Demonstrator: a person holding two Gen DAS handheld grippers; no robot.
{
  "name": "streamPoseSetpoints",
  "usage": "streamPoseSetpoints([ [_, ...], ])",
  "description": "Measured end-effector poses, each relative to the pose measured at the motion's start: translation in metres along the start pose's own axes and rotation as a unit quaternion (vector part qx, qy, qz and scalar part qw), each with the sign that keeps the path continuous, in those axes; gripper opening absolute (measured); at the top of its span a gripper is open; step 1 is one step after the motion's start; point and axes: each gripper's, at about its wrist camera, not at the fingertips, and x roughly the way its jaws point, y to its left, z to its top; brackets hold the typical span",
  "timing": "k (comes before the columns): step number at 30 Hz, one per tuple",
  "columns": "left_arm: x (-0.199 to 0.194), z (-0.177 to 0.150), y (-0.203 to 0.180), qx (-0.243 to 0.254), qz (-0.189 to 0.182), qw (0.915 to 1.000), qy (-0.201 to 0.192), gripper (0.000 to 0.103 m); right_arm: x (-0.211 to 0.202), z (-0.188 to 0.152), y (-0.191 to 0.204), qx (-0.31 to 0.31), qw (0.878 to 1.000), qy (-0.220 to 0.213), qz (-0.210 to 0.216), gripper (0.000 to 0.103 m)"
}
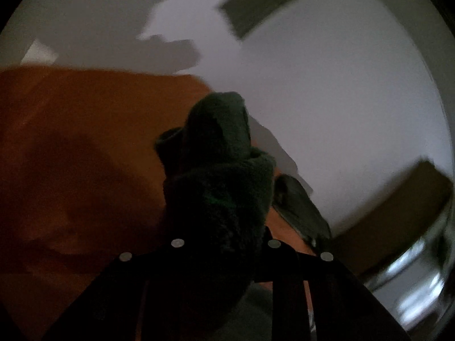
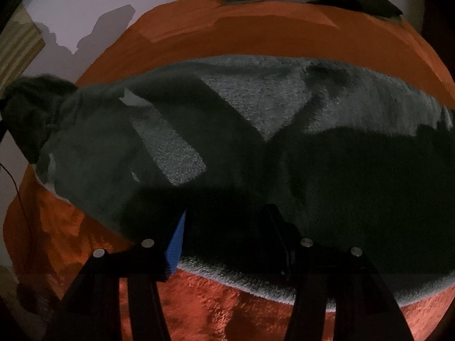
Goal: Fold clothes
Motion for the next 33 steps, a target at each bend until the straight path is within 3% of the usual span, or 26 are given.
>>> streamPoseSetpoints([
  [4,0.027,-0.03,-0.075,0.128,0.016,0.9915,0.017,0.024,-0.01,-0.005,-0.004,0.009,1.0,0.001,0.008,0.053],
  [6,0.051,-0.071,-0.115,0.217,0.013,0.975,0.046,0.024,-0.017,-0.012,-0.008,0.012,1.0,0.001,0.011,0.053],
  [8,0.08,-0.121,-0.151,0.299,-0.002,0.9495,0.096,0.025,-0.023,-0.021,-0.013,0.014,1.0,0.001,0.012,0.053],
  [10,0.105,-0.165,-0.175,0.351,0.004,0.9286,0.122,0.027,-0.028,-0.026,-0.017,0.015,1.0,0.001,0.01,0.053],
  [11,0.115,-0.189,-0.181,0.368,0.024,0.9208,0.126,0.029,-0.03,-0.027,-0.017,0.018,1.0,0.0,0.01,0.053],
  [12,0.132,-0.221,-0.184,0.388,0.066,0.9085,0.14,0.029,-0.036,-0.027,-0.017,0.03,0.999,-0.011,0.019,0.053],
  [14,0.141,-0.272,-0.174,0.405,0.096,0.8905,0.183,0.028,-0.047,-0.026,-0.017,0.056,0.997,-0.029,0.052,0.053],
  [17,0.13,-0.314,-0.188,0.467,0.129,0.8603,0.158,0.028,-0.049,-0.027,-0.018,0.057,0.997,-0.017,0.047,0.053],
  [20,0.131,-0.308,-0.212,0.49,0.135,0.8509,0.131,0.028,-0.053,-0.032,-0.023,0.056,0.998,-0.012,0.041,0.053],
  [23,0.143,-0.299,-0.233,0.501,0.119,0.8521,0.096,0.029,-0.053,-0.031,-0.03,0.074,0.996,-0.016,0.038,0.053],
  [24,0.141,-0.311,-0.237,0.512,0.112,0.8459,0.1,0.03,-0.053,-0.03,-0.033,0.081,0.996,-0.018,0.037,0.053],
  [26,0.162,-0.322,-0.238,0.543,0.11,0.8188,0.15,0.038,-0.055,-0.027,-0.041,0.093,0.994,-0.024,0.043,0.053],
  [27,0.169,-0.33,-0.234,0.563,0.114,0.7998,0.175,0.038,-0.056,-0.028,-0.04,0.095,0.994,-0.025,0.044,0.053],
  [28,0.162,-0.334,-0.229,0.581,0.114,0.7867,0.175,0.038,-0.056,-0.022,-0.04,0.096,0.994,-0.028,0.049,0.053],
  [29,0.152,-0.333,-0.226,0.588,0.108,0.7846,0.166,0.039,-0.056,-0.016,-0.041,0.097,0.993,-0.031,0.054,0.053],
  [33,0.09,-0.3,-0.227,0.577,0.022,0.8037,0.145,0.053,-0.06,0.021,-0.03,0.067,0.993,-0.06,0.079,0.053],
])
